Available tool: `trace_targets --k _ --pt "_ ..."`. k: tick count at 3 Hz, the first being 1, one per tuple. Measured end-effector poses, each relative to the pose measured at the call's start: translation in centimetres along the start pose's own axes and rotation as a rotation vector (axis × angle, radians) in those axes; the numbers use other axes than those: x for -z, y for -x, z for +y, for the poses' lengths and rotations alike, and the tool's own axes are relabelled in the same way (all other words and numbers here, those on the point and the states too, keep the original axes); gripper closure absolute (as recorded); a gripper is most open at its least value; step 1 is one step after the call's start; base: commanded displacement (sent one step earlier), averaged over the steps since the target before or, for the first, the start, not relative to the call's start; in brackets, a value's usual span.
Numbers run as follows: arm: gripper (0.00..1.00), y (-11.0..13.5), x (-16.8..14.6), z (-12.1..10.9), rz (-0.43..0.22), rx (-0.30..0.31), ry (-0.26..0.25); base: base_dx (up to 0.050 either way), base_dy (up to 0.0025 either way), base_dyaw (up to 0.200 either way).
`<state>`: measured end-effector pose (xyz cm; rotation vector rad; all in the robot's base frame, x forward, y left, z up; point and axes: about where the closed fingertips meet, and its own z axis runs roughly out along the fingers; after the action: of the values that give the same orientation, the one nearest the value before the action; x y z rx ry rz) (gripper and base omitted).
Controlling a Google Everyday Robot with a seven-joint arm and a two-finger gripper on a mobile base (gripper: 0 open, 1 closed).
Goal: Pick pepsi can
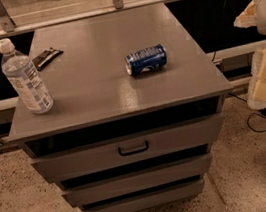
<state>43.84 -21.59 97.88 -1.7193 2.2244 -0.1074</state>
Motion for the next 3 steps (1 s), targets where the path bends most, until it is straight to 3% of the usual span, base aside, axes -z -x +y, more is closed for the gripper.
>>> trace_targets --k 1,2,3 --pt "0.00 0.0 0.2 -0.3 -0.006 0.002 -0.019 0.000 0.00000 0.000" --pt "0.00 0.5 -0.5 -2.5 -0.004 0.046 -0.013 0.000 0.00000 0.000" --pt "0.00 6.0 -3.0 -8.4 -0.017 0.263 -0.039 0.000 0.00000 0.000"
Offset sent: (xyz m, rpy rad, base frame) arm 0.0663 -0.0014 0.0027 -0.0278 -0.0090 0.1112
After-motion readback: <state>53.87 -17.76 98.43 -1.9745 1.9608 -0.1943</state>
